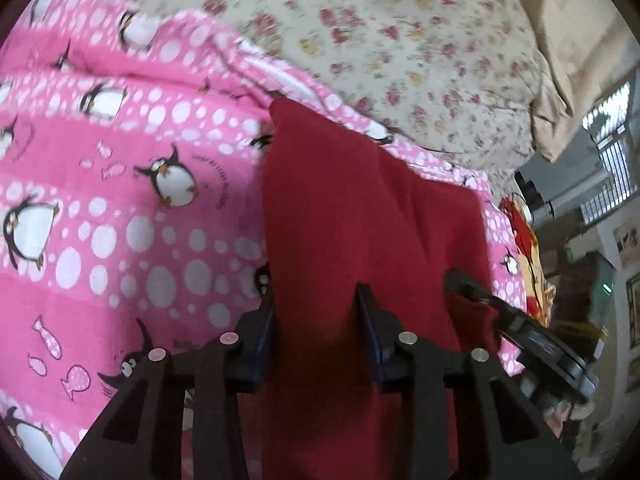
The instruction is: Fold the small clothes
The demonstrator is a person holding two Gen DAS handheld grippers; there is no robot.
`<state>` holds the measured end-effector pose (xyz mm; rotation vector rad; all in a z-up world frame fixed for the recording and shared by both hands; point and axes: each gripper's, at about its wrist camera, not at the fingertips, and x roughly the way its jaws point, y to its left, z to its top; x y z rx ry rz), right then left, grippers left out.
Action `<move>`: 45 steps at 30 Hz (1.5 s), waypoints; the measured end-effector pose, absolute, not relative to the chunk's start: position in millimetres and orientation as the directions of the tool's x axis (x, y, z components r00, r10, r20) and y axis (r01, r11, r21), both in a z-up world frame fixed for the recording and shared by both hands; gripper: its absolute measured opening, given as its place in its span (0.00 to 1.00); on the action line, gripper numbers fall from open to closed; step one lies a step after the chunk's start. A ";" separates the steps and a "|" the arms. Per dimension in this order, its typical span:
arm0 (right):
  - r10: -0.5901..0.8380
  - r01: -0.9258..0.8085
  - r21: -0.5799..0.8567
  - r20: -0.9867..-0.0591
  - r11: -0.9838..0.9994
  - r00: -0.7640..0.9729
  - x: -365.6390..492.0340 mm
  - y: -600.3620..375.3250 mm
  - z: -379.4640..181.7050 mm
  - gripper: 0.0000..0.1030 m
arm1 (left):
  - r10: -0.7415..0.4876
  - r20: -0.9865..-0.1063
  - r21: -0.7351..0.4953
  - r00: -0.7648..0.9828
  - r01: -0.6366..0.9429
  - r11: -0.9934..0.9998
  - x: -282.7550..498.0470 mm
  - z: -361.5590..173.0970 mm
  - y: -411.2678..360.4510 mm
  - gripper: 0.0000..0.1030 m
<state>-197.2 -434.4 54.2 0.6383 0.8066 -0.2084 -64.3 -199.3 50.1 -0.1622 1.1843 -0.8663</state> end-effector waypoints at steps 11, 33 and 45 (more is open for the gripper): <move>0.067 0.430 0.552 -0.665 0.714 0.744 -250.1 -433.5 89.1 0.56 | -0.599 -0.785 -0.456 0.160 0.505 0.733 -68.9 39.9 -203.1 0.18; 0.154 0.326 0.414 -0.787 0.850 0.597 -280.0 -362.6 60.0 0.07 | -0.593 -0.797 -0.488 0.113 0.458 0.743 -67.4 35.4 -194.2 0.45; 0.093 0.444 0.531 -0.710 0.722 0.698 -232.1 -440.2 67.4 0.55 | -0.596 -0.795 -0.496 0.118 0.441 0.749 -68.3 31.5 -198.2 0.45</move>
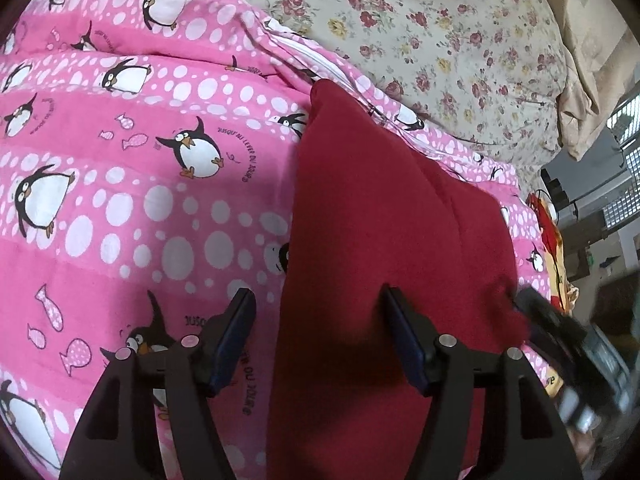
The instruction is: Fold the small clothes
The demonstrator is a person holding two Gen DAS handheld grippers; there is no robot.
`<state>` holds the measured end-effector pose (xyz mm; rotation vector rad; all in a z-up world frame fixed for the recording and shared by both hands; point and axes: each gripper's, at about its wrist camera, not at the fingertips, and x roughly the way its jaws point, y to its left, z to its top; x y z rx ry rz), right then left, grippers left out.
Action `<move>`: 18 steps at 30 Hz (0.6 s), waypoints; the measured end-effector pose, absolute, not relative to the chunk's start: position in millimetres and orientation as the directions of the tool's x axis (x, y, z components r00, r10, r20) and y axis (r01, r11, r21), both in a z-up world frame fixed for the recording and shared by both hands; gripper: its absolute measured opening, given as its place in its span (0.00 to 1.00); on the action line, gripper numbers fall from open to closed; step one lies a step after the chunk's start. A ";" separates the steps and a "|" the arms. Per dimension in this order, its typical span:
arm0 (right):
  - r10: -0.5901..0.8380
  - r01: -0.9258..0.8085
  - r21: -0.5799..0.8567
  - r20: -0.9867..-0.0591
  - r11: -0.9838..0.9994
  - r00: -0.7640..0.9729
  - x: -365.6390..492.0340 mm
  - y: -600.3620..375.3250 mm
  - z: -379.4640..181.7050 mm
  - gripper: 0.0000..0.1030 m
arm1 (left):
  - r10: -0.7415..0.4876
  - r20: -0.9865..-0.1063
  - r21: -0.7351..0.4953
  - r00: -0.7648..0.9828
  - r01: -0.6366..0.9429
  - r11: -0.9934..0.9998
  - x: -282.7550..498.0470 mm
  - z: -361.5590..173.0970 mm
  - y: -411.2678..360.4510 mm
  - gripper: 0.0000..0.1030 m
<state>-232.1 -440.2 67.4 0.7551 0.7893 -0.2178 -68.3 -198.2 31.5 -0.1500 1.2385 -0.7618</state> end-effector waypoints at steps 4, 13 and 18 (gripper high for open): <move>0.069 0.403 0.472 -0.712 0.784 0.699 -206.4 -439.2 71.6 0.13 | -0.588 -0.795 -0.479 0.150 0.439 0.760 -72.2 34.9 -197.1 0.45; 0.026 0.477 0.489 -0.717 0.730 0.697 -224.3 -462.1 54.4 0.37 | -0.602 -0.788 -0.508 0.125 0.420 0.752 -64.8 26.3 -197.8 0.59; 0.147 0.434 0.588 -0.692 0.682 0.707 -223.7 -462.5 38.9 0.74 | -0.614 -0.781 -0.523 0.114 0.420 0.742 -63.4 23.9 -198.7 0.62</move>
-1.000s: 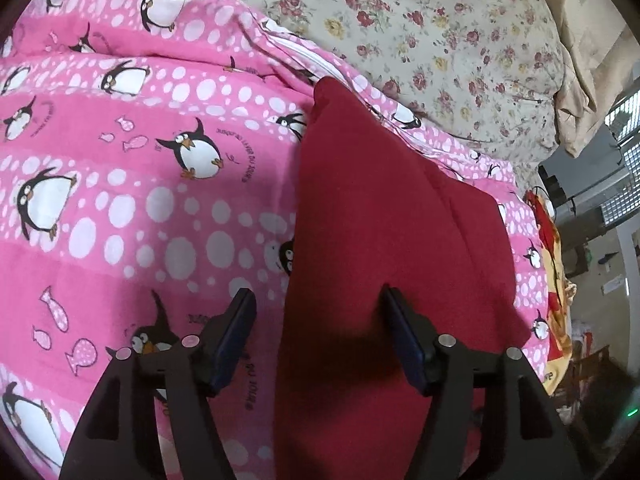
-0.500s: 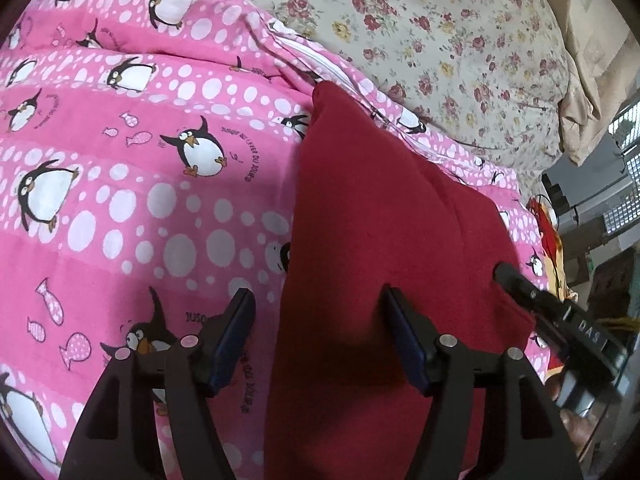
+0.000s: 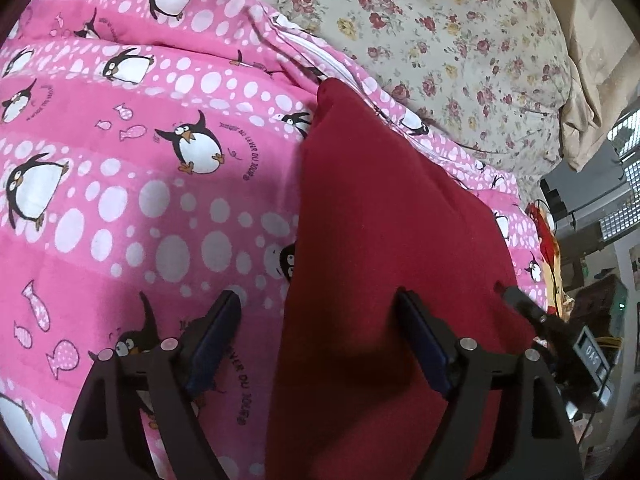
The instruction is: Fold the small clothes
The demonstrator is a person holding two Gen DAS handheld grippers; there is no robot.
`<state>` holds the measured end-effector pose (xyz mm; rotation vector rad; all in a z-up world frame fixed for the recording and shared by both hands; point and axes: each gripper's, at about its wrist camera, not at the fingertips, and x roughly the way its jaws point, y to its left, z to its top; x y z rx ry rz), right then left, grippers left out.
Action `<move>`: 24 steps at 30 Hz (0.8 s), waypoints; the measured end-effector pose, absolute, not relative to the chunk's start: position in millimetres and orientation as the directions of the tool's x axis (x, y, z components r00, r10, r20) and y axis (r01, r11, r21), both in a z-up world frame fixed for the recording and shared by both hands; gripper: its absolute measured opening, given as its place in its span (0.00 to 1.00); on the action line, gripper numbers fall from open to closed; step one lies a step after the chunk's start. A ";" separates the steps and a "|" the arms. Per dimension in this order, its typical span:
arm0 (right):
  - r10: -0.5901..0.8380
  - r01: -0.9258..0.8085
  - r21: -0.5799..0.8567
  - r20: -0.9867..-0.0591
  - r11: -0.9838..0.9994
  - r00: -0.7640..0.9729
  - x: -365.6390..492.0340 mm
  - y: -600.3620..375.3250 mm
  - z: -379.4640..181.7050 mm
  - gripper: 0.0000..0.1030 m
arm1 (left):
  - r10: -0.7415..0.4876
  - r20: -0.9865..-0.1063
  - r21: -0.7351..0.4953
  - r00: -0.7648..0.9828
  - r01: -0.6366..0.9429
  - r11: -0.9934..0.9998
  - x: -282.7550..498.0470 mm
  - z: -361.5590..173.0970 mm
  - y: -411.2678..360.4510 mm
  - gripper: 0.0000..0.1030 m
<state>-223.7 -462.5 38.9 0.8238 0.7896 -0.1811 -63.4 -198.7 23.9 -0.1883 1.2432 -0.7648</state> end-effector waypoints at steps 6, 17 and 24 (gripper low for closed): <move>0.263 0.420 0.681 -0.664 0.600 0.700 -202.3 -458.8 5.2 0.78 | -0.628 -0.771 -0.537 0.104 0.423 0.729 -61.2 21.2 -200.8 0.67; 0.206 0.386 0.588 -0.699 0.711 0.685 -200.5 -441.8 11.3 0.62 | -0.626 -0.772 -0.526 0.106 0.446 0.724 -64.0 21.9 -201.5 0.65; 0.203 0.366 0.587 -0.686 0.722 0.699 -203.5 -441.6 19.1 0.51 | -0.653 -0.754 -0.550 0.076 0.472 0.690 -69.4 29.2 -202.7 0.30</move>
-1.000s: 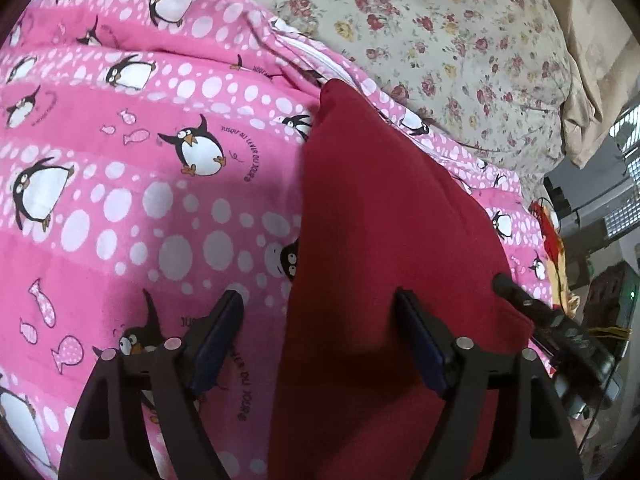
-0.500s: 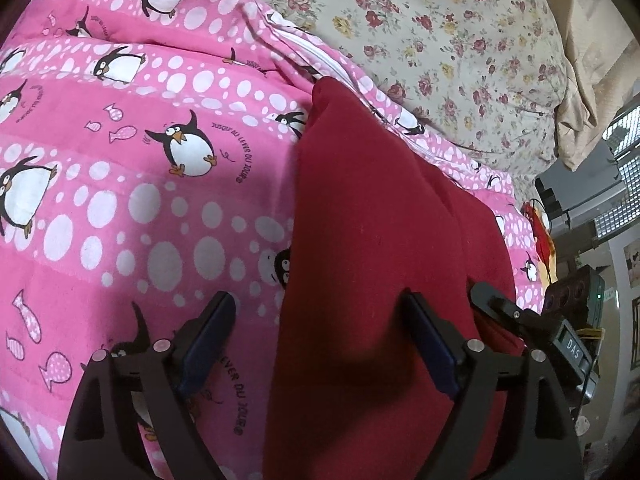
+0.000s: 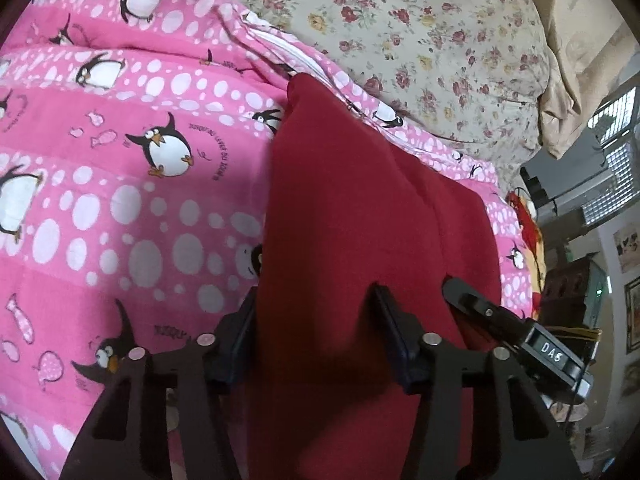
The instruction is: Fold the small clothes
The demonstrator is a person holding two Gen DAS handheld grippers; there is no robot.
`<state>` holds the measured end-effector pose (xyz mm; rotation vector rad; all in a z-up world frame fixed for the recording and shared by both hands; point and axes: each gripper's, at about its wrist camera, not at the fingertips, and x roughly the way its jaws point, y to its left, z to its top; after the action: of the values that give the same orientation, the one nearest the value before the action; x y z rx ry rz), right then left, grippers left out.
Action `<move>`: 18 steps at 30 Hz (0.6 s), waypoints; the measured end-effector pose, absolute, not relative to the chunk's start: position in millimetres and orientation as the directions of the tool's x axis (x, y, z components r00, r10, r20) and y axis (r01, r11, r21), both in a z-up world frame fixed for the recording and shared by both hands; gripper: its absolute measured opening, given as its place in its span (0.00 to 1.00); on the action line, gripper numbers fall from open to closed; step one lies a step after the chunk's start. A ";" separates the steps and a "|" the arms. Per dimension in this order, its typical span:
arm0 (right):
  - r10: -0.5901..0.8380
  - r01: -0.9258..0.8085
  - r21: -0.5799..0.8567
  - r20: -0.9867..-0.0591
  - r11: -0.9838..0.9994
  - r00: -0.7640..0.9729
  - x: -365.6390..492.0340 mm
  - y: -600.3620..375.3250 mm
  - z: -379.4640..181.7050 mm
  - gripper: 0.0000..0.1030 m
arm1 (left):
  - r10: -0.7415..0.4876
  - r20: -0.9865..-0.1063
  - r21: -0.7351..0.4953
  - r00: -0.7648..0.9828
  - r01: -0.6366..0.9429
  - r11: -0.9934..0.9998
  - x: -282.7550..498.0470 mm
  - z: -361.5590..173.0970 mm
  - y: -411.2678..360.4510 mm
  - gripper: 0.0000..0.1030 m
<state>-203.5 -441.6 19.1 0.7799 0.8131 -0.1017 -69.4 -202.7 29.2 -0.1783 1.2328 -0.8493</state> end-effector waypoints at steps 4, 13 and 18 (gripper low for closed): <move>0.212 0.338 0.594 -0.667 0.730 0.714 -207.2 -437.0 30.9 0.44 | -0.648 -0.756 -0.538 0.091 0.479 0.694 -77.6 42.9 -194.8 0.19; 0.379 0.213 0.670 -0.621 0.711 0.686 -222.2 -387.0 54.4 0.42 | -0.635 -0.762 -0.516 0.129 0.471 0.715 -117.2 99.8 -119.5 0.17; 0.408 0.179 0.634 -0.662 0.752 0.629 -217.4 -346.7 42.6 0.44 | -0.554 -0.822 -0.474 0.128 0.385 0.792 -134.6 64.4 -84.3 0.19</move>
<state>-217.4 -346.7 42.6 0.7312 0.9013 0.1453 -134.6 -84.3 64.4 -0.1594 1.2705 -0.6876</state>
